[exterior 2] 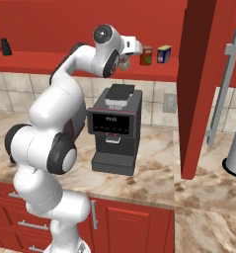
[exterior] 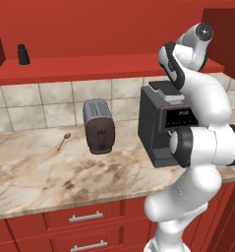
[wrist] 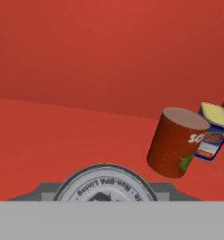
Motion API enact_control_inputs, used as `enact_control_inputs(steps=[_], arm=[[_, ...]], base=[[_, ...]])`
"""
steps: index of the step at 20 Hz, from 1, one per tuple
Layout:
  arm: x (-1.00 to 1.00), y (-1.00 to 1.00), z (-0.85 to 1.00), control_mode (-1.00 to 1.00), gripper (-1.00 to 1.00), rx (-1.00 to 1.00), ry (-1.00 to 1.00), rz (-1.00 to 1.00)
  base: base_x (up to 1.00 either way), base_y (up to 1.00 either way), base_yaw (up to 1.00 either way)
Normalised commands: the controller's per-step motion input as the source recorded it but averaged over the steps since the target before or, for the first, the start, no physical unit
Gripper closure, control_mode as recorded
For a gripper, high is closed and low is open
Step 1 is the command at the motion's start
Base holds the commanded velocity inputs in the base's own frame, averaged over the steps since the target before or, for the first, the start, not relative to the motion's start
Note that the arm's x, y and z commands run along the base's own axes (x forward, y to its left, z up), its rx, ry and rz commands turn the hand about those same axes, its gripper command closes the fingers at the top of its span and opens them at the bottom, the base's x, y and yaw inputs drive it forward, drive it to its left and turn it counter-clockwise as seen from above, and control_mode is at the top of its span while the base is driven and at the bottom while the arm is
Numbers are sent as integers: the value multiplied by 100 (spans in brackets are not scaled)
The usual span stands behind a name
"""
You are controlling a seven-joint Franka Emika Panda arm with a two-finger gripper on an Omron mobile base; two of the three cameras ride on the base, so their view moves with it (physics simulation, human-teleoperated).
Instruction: Pick the cans from the counter and place them in their designated side in the cabinet.
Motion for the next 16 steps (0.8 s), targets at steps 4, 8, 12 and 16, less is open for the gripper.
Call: enact_control_inputs(steps=[4, 8, 12, 16], arm=[[23, -6, -3, -100, 100, 0, 0, -1], [24, -4, -4, -100, 100, 0, 0, -1], [22, -4, -11, -100, 100, 0, 0, 0], [19, -6, -18, -100, 100, 0, 0, 0]], base=[[0, 0, 0], [0, 0, 0], [0, 0, 0], [0, 0, 0]])
